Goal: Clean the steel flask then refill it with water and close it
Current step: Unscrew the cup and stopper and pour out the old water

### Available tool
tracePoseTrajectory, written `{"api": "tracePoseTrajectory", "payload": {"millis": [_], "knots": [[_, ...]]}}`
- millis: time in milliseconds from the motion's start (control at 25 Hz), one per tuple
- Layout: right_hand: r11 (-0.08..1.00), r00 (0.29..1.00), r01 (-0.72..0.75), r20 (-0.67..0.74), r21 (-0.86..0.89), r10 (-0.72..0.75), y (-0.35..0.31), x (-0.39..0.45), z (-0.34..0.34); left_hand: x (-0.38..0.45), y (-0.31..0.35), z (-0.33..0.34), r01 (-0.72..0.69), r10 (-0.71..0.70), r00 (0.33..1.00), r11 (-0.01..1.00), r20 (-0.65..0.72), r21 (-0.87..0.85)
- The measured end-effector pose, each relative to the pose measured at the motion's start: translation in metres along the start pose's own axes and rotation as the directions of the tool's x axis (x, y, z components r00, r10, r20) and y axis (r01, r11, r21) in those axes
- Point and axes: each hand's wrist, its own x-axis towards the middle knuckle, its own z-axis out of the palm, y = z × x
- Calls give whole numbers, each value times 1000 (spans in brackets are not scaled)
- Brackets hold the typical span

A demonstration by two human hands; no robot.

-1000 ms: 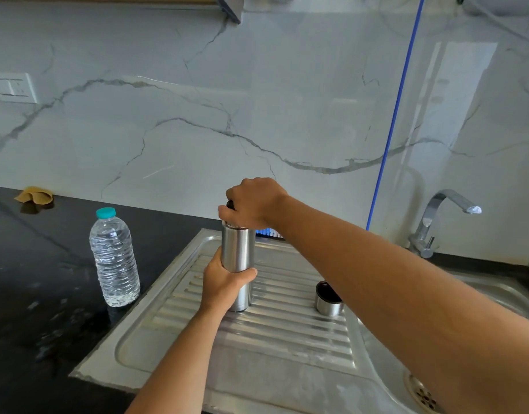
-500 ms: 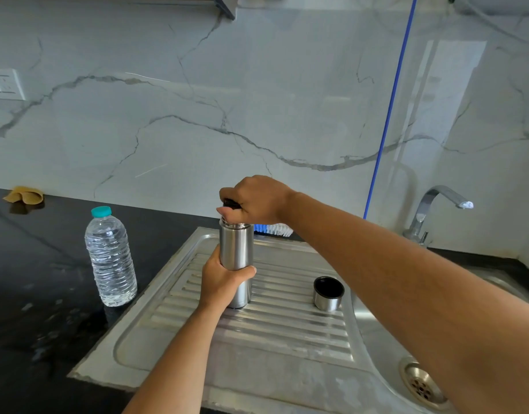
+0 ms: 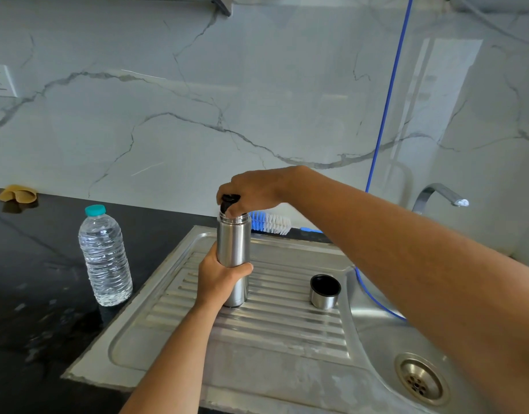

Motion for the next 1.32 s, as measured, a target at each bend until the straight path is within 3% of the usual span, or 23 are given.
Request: {"api": "tracePoseTrajectory", "payload": {"millis": [200, 360, 560, 760, 920, 1120, 1320], "knots": [[988, 994, -88, -74, -124, 79, -8, 10, -5, -3, 2, -1, -7, 7, 1000, 1000, -5, 2], [991, 998, -29, 59, 127, 22, -7, 10, -20, -2, 2, -4, 5, -5, 999, 1000, -35, -15], [996, 996, -84, -42, -23, 83, -7, 14, -12, 0, 2, -4, -5, 5, 1000, 1000, -30, -4], [975, 990, -45, 142, 217, 14, -8, 14, -29, 0, 2, -6, -13, 13, 999, 1000, -34, 3], [994, 993, -109, 57, 18, 108, -15, 19, -27, 0, 1, -5, -10, 11, 999, 1000, -39, 19], [987, 984, -77, 168, 141, 53, -18, 18, -32, 1, 1, -5, -22, 24, 999, 999, -43, 30], [993, 992, -122, 18, 9, 122, -18, 23, -29, 3, -2, -5, -27, 29, 999, 999, -44, 47]]}}
